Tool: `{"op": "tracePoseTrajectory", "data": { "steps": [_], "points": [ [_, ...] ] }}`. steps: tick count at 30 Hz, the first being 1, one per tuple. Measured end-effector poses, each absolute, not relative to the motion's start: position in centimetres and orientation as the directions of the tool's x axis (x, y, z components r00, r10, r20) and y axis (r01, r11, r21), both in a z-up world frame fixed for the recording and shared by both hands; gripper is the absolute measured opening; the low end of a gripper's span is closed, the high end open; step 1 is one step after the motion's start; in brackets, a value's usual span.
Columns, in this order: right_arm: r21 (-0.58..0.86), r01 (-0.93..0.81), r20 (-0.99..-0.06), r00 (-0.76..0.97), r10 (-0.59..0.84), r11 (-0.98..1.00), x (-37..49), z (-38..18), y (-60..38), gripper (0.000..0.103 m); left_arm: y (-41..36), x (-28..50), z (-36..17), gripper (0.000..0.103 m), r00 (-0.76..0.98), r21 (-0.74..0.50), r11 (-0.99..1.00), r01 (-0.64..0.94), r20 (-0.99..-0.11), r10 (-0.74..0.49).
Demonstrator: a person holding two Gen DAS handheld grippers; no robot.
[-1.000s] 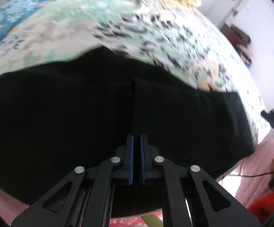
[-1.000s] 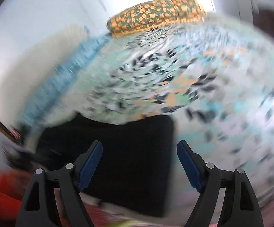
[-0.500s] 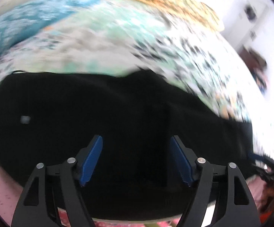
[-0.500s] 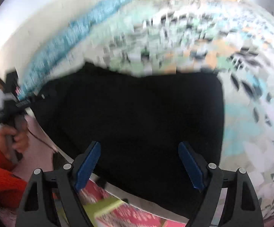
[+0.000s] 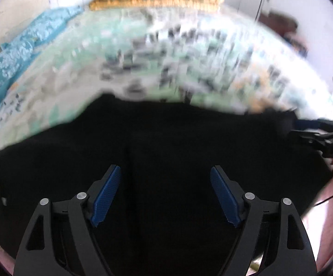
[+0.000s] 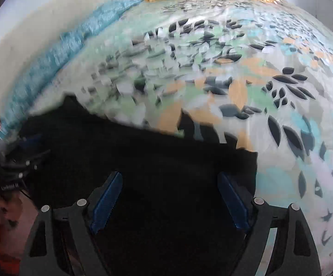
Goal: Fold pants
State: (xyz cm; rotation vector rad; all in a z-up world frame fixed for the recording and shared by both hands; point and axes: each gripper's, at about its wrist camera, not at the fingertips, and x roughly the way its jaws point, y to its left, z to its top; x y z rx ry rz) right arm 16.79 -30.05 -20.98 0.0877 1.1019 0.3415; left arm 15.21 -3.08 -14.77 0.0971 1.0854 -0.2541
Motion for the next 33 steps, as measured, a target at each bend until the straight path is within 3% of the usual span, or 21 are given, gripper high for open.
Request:
{"op": "tracePoseTrajectory", "data": {
  "steps": [2,9,12,15,23,28,30,33],
  "points": [
    [0.175,-0.252,-0.860,0.432,0.272,0.952,16.1,-20.2,-29.2,0.086,-2.4,14.9,-15.6,0.083,0.439,-0.058,0.970,0.238,-0.884,-0.160],
    [0.183,-0.313,-0.818,0.478,0.321,0.932,11.8,-13.7,-28.3,0.086,-1.4,13.7,-13.8,0.086,0.483,-0.084,0.974,0.211,-0.857,-0.179],
    [0.252,-0.325,-0.840,0.395,0.373,0.912,9.8,-15.4,-27.9,0.088,-1.1,14.2,-15.1,0.086,0.442,-0.080,0.979,0.187,-0.883,-0.156],
    [0.318,-0.228,-0.898,0.238,0.369,0.920,9.2,-20.4,-28.2,0.088,-0.9,14.9,-16.0,0.088,0.422,-0.098,0.980,0.172,-0.892,-0.163],
    [0.302,-0.243,-0.796,0.467,0.384,0.922,8.9,-14.9,-29.5,0.088,-0.9,14.4,-15.9,0.089,0.430,-0.089,0.980,0.179,-0.889,-0.159],
    [0.262,-0.155,-0.914,0.276,0.296,0.953,9.4,-20.4,-29.5,0.092,-0.9,14.4,-16.1,0.092,0.428,-0.089,0.979,0.183,-0.889,-0.161],
    [0.259,-0.194,-0.897,0.314,0.310,0.946,9.1,-19.6,-29.2,0.100,-1.0,14.3,-16.2,0.094,0.428,-0.084,0.978,0.189,-0.890,-0.159],
    [0.266,-0.195,-0.890,0.326,0.318,0.944,9.4,-18.5,-29.1,0.100,-1.2,14.1,-16.2,0.095,0.431,-0.076,0.977,0.200,-0.888,-0.158]
  ]
}}
